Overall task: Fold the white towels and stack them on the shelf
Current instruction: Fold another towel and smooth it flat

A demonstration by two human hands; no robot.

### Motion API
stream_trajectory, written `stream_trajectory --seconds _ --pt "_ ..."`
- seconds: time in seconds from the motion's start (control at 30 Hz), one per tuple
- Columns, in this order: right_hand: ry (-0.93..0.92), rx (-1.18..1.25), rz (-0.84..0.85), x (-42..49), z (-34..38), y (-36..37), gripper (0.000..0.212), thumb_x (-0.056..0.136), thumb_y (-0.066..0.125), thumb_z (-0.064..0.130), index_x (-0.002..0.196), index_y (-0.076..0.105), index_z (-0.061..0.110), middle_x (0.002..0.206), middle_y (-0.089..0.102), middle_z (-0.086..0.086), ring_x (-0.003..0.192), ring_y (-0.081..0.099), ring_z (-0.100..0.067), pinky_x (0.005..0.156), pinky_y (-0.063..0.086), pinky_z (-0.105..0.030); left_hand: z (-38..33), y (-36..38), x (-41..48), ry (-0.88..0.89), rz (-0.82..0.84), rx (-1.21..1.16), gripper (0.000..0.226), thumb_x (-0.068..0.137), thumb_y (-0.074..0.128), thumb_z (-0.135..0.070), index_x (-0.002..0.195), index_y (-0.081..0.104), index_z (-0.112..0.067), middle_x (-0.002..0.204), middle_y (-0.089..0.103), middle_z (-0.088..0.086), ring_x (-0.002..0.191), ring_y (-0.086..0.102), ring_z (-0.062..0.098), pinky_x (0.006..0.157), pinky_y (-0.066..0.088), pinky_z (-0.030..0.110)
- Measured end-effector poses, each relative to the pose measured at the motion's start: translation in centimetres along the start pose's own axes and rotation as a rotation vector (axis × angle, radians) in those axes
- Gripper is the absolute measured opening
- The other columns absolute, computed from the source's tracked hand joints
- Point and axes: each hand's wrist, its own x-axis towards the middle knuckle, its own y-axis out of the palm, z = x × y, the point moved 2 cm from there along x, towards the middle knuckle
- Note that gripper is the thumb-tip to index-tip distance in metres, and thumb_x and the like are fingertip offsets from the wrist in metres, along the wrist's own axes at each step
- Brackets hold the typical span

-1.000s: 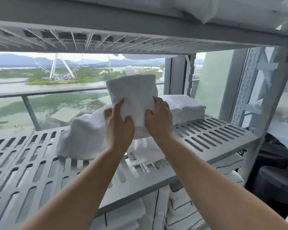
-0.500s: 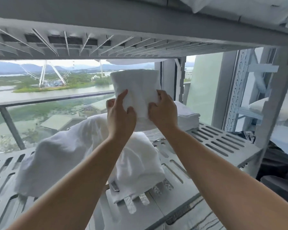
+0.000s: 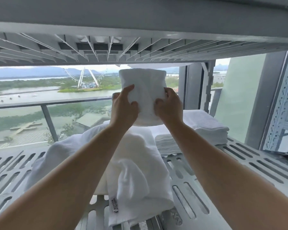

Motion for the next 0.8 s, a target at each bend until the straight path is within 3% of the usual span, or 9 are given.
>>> stream_trajectory --seconds 0.27,0.5,0.63,0.73,0.8 --pt "-0.037 0.053 0.110 4.7 -3.8 -1.7 0.045 0.081 0.057 0.015 0.125 0.061 0.022 0.115 0.068 0.000 0.104 0.061 -0.025 0.085 0.047 -0.033 -1.2 4.9 1.5 -0.101 -0.030 -0.020 0.069 0.079 0.060 -0.007 0.141 0.053 -0.037 0.123 0.047 0.004 0.100 0.056 0.023 0.093 0.055 0.042" --pt "-0.024 0.026 0.116 8.9 -9.3 -5.3 0.044 0.076 0.052 0.010 0.116 0.064 0.024 0.109 0.070 0.001 0.097 0.061 -0.024 0.072 0.038 -0.026 -3.8 12.6 1.2 -0.152 -0.016 -0.078 0.072 0.075 0.060 -0.003 0.141 0.055 -0.031 0.127 0.056 0.011 0.108 0.062 0.032 0.091 0.057 0.050" --pt "-0.028 -0.041 0.072 11.4 -12.7 -7.9 0.042 0.078 0.051 0.009 0.115 0.067 0.022 0.105 0.071 -0.003 0.090 0.060 -0.024 0.070 0.035 -0.024 -5.6 17.6 1.3 -0.173 0.009 -0.049 0.070 0.077 0.060 -0.005 0.142 0.054 -0.032 0.131 0.052 0.010 0.108 0.060 0.031 0.095 0.054 0.048" --pt "-0.039 -0.150 0.056 13.4 -15.2 -9.8 0.049 0.082 0.049 0.008 0.128 0.064 0.019 0.116 0.070 -0.010 0.106 0.061 -0.032 0.079 0.044 -0.030 -6.6 21.1 1.2 -0.192 0.066 -0.032 0.068 0.080 0.058 -0.009 0.143 0.051 -0.033 0.130 0.048 0.009 0.112 0.057 0.031 0.100 0.051 0.045" --pt "-0.023 -0.215 0.049 14.7 -17.1 -10.9 0.049 0.082 0.047 0.007 0.127 0.065 0.017 0.114 0.069 -0.013 0.106 0.061 -0.035 0.079 0.044 -0.031 -6.9 23.3 1.1 -0.187 0.114 -0.026 0.065 0.082 0.059 -0.011 0.143 0.052 -0.033 0.130 0.048 0.012 0.115 0.056 0.032 0.101 0.050 0.045"
